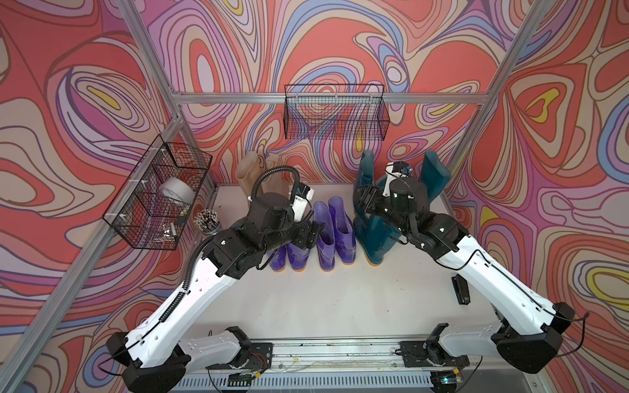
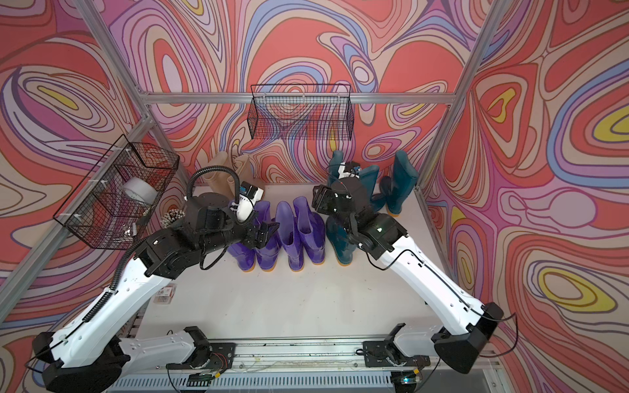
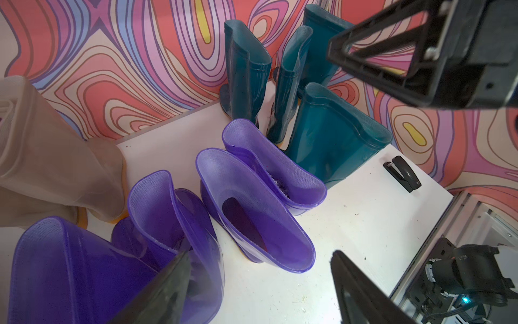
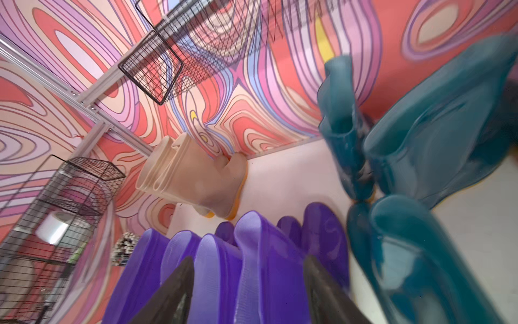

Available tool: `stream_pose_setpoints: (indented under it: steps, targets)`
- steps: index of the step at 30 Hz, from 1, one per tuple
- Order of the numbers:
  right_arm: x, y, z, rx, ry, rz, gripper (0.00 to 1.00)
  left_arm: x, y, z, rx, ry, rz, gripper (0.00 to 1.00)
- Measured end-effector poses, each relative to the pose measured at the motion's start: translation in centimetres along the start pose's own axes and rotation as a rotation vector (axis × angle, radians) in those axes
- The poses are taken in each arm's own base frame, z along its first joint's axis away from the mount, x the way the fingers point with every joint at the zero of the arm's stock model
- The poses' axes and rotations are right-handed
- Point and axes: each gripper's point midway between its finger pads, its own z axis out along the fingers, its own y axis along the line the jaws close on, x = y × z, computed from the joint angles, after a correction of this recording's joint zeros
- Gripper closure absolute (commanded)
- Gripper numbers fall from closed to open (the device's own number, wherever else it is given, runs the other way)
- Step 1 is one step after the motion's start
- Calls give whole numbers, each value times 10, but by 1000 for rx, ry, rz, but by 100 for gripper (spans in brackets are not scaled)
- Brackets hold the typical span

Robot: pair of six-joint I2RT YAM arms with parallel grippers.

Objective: Match and arrange rain boots in pairs
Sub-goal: Pick up the rain boot at the center of the board.

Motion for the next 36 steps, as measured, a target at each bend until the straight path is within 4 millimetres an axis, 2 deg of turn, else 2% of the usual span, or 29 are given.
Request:
stream_pose_setpoints:
  steps: [2, 6, 10, 12, 15, 17, 21, 24, 29, 33, 35, 36]
  targets:
    - [-8, -15, -7, 77, -31, -87, 20, 5, 7, -4, -30, -28, -2, 18]
    - [-17, -54, -14, 217, -47, -181, 19, 13, 24, -8, -109, -87, -3, 17]
    - [-43, -110, -14, 378, -81, -146, 19, 18, 39, -2, -193, -123, 13, 16]
    - [-55, -129, -9, 437, -91, -119, 19, 21, 45, 5, -231, -121, 28, 15]
    - [-70, -146, 9, 467, -95, -62, 19, 28, 56, 15, -293, -113, 37, 14]
    - [-72, -158, 26, 482, -83, -19, 18, 36, 64, 19, -328, -111, 29, 14]
    - [-67, -183, 70, 487, -37, 110, 19, 52, 85, 24, -394, -95, -43, 14]
    - [-56, -199, 101, 497, -4, 206, 18, 54, 92, 24, -420, -97, -83, 14]
    - [-38, -202, 140, 474, 42, 324, 16, 53, 94, 20, -430, -114, -111, 14]
    - [-24, -199, 167, 432, 77, 380, 16, 47, 95, 7, -426, -151, -124, 14]
    - [-15, -201, 174, 433, 98, 399, 18, 43, 97, 1, -427, -171, -133, 14]
    - [-12, -202, 177, 435, 105, 408, 25, 41, 98, -2, -429, -180, -137, 14]
